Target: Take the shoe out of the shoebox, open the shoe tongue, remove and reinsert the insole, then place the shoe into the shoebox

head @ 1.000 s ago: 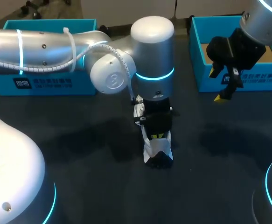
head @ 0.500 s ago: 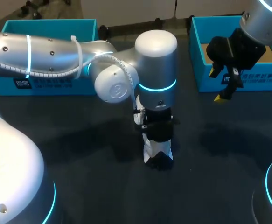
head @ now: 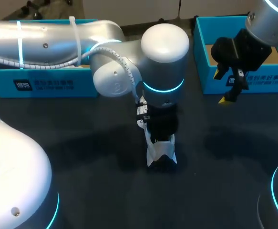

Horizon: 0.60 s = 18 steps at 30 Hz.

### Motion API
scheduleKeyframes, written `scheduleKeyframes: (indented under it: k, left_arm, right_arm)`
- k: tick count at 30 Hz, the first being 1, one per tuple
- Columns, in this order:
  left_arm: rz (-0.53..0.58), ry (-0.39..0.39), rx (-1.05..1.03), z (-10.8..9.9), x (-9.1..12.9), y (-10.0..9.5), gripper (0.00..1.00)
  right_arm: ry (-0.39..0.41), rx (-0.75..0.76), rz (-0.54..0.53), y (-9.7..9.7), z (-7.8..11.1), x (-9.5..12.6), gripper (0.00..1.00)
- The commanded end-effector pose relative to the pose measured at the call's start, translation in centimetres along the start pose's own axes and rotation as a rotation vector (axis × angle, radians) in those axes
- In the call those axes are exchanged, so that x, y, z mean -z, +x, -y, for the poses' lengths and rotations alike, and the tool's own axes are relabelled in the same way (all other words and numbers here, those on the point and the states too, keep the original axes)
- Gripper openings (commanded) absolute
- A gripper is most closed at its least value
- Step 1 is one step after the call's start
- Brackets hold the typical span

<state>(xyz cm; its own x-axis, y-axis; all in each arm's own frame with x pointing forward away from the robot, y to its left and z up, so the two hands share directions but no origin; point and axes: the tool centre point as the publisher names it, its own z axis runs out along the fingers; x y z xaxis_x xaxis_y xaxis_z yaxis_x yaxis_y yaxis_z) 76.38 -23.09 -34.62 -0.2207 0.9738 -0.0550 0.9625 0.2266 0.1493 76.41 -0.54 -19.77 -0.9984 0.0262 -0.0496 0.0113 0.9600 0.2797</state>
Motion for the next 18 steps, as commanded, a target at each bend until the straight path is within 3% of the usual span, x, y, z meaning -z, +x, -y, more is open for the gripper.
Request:
scheduleKeyframes:
  k: [1, 3, 4, 5, 7, 8, 10, 18]
  left_arm:
    - [0.001, -0.012, 0.024, -0.49, 0.65, 0.28, 0.00]
    - [-0.002, -0.027, 0.042, -0.78, 0.51, 0.14, 0.00]
    - [-0.003, -0.037, 0.054, -0.96, 0.39, 0.06, 0.16]
    - [-0.007, -0.037, 0.055, -1.09, 0.29, 0.02, 0.45]
    - [-0.011, -0.031, 0.063, -1.27, 0.10, -0.02, 0.57]
    - [-0.019, -0.029, 0.063, -1.31, 0.02, -0.02, 0.76]
    - [-0.033, -0.018, 0.065, -1.30, -0.13, 0.00, 1.00]
    - [-0.037, 0.007, 0.079, -1.04, 0.17, 0.15, 1.00]
  right_arm:
    - [0.002, 0.000, -0.001, -0.10, -0.04, -0.14, 1.00]
    - [0.002, 0.000, -0.001, -0.10, -0.04, -0.14, 1.00]
    - [0.002, 0.000, -0.001, -0.10, -0.04, -0.14, 1.00]
    - [0.002, 0.000, -0.001, -0.10, -0.04, -0.14, 1.00]
    - [0.002, 0.000, -0.001, -0.10, -0.04, -0.14, 1.00]
    - [0.002, 0.000, -0.001, -0.10, -0.04, -0.14, 1.00]
    - [0.002, 0.000, -0.001, -0.10, -0.04, -0.14, 1.00]
    - [0.002, 0.000, -0.001, -0.10, -0.04, -0.14, 1.00]
